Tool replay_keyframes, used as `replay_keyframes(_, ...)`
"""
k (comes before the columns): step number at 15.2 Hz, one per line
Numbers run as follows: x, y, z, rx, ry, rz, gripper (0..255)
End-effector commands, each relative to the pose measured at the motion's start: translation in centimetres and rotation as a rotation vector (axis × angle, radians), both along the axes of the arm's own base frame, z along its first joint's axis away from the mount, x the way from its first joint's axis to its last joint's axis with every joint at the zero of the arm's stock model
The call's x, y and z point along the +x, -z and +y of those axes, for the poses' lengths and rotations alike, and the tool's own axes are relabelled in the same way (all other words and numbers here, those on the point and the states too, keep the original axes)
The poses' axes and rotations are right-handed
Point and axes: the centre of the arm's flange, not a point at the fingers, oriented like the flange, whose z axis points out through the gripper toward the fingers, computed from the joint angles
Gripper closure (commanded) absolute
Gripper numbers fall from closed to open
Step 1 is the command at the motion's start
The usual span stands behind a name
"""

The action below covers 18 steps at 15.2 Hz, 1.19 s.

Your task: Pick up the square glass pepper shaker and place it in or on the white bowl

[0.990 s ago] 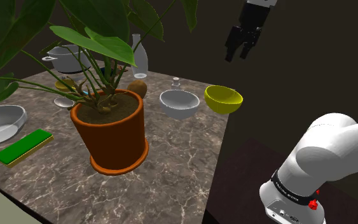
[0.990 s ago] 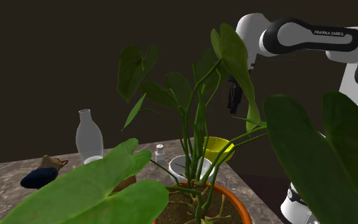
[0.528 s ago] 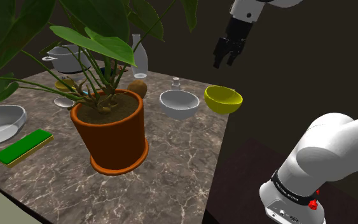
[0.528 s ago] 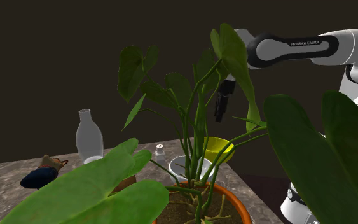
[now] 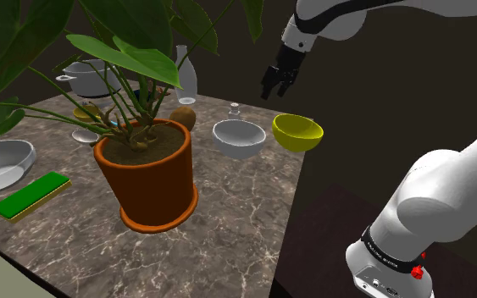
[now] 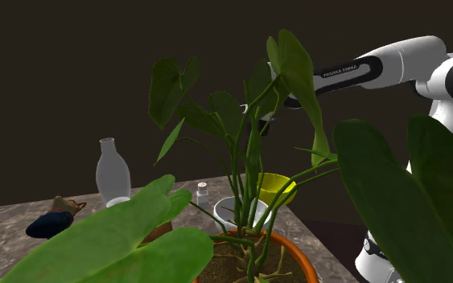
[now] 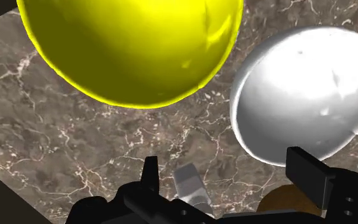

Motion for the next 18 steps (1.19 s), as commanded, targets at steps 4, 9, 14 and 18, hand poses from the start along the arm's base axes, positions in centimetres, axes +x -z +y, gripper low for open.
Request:
replay_keyframes(4, 5.0, 3.8, -0.2, 0.032, -0.031, -0.042, 0)
replay_keyframes(9, 10.2, 7.4, -0.4, 0.064, -0.063, -0.081, 0)
replay_keyframes(14, 12.7, 10.2, 0.0, 0.077, -0.075, -0.097, 0)
replay_keyframes(18, 13.3, 12.1, 0.5, 0.077, -0.075, -0.097, 0)
